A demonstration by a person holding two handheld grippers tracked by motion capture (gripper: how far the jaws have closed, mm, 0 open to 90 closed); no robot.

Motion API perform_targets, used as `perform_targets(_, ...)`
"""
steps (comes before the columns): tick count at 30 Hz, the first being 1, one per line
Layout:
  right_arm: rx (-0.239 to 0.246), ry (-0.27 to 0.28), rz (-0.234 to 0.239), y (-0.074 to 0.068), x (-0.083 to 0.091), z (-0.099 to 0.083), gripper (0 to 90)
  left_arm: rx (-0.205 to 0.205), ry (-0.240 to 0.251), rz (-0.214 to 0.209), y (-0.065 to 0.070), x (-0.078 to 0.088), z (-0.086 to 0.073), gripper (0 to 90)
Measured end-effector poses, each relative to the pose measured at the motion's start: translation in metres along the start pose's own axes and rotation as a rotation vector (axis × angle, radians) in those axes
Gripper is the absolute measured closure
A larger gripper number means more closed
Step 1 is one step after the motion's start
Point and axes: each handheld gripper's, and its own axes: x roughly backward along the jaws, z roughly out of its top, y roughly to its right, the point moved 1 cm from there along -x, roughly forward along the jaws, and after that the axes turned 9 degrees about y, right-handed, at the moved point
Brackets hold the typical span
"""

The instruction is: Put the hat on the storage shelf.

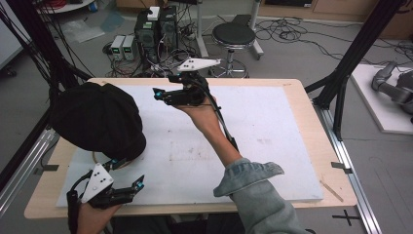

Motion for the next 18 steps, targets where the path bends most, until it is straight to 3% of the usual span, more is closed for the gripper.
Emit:
perform_targets(10,-0.005,0.016,-0.093,0.020,0.051,-0.011,21.8,-0.005,-0.006,-0.026,0.002,-0.011,0.001,19.0)
perform_targets(18,-0.019,-0.012,-0.141,0.031,0.084,-0.024,16.7,-0.008,-0.009,-0.038,0.005,-0.015,0.000,19.0)
